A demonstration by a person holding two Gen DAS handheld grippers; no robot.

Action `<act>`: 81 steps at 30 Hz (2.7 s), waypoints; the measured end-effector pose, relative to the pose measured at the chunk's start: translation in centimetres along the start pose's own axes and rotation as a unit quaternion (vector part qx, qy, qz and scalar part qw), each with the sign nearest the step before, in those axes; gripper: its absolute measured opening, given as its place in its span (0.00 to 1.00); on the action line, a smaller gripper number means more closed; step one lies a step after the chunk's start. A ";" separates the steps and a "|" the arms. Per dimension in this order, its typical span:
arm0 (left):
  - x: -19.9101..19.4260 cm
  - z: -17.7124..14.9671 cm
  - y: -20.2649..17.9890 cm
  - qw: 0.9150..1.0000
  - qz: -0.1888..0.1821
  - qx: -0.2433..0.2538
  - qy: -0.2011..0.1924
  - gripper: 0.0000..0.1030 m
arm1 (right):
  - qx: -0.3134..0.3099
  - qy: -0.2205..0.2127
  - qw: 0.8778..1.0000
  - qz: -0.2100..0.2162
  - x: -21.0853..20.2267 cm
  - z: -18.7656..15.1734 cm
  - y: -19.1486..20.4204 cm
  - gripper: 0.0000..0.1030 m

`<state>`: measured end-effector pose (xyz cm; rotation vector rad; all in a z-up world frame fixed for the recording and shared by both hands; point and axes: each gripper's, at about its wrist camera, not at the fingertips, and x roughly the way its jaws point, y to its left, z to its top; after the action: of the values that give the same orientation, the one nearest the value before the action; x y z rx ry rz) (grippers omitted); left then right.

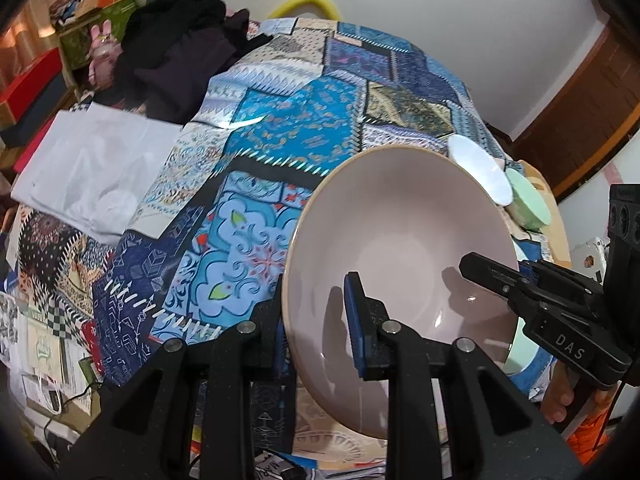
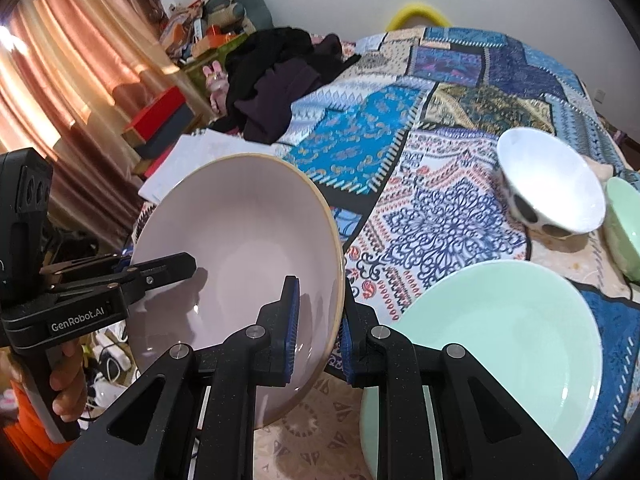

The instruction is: Organize plates and bowls

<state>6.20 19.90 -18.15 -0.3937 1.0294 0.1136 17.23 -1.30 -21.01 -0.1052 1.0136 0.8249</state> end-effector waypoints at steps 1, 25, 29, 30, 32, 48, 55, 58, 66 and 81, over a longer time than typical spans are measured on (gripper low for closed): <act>0.3 -0.1 0.3 1.000 0.000 -0.002 0.003 0.24 | 0.001 0.004 1.000 0.000 0.3 0.0 0.0 0.16; 6.0 -2.2 2.2 0.998 -0.006 -0.029 0.060 0.24 | 0.005 0.057 0.998 -0.017 4.1 -1.5 -1.0 0.18; 6.4 -2.0 2.0 0.998 0.006 -0.025 0.058 0.24 | 0.007 0.049 0.999 -0.018 3.6 -1.3 -1.1 0.19; 6.5 -2.0 2.0 0.998 0.007 -0.025 0.058 0.24 | 0.007 0.046 0.999 -0.018 3.4 -1.3 -1.2 0.19; 6.6 -1.9 2.1 0.998 0.004 -0.029 0.060 0.24 | 0.005 0.044 0.999 -0.019 3.1 -1.3 -1.1 0.19; 1.1 -1.3 1.7 0.999 0.042 -0.014 0.001 0.25 | 0.002 -0.024 0.999 -0.021 -3.0 -0.6 -1.8 0.22; -2.1 0.0 -1.6 0.999 0.029 0.014 -0.043 0.25 | 0.007 -0.068 0.997 -0.035 -7.0 -0.3 -2.9 0.23; -3.0 0.4 -3.2 0.998 0.019 0.029 -0.056 0.25 | 0.013 -0.090 0.995 -0.042 -8.7 -0.2 -3.6 0.26; -3.9 1.8 -8.3 0.994 -0.009 0.070 -0.084 0.27 | 0.038 -0.130 0.989 -0.057 -12.0 -0.2 -6.5 0.42; 0.4 6.2 -16.0 0.988 -0.026 0.122 -0.089 0.56 | 0.066 -0.135 0.980 -0.127 -12.5 0.2 -14.2 0.59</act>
<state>15.80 7.38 -11.48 -0.1835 0.8435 -0.0252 23.34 -18.17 -15.16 -0.0071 0.7771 0.5201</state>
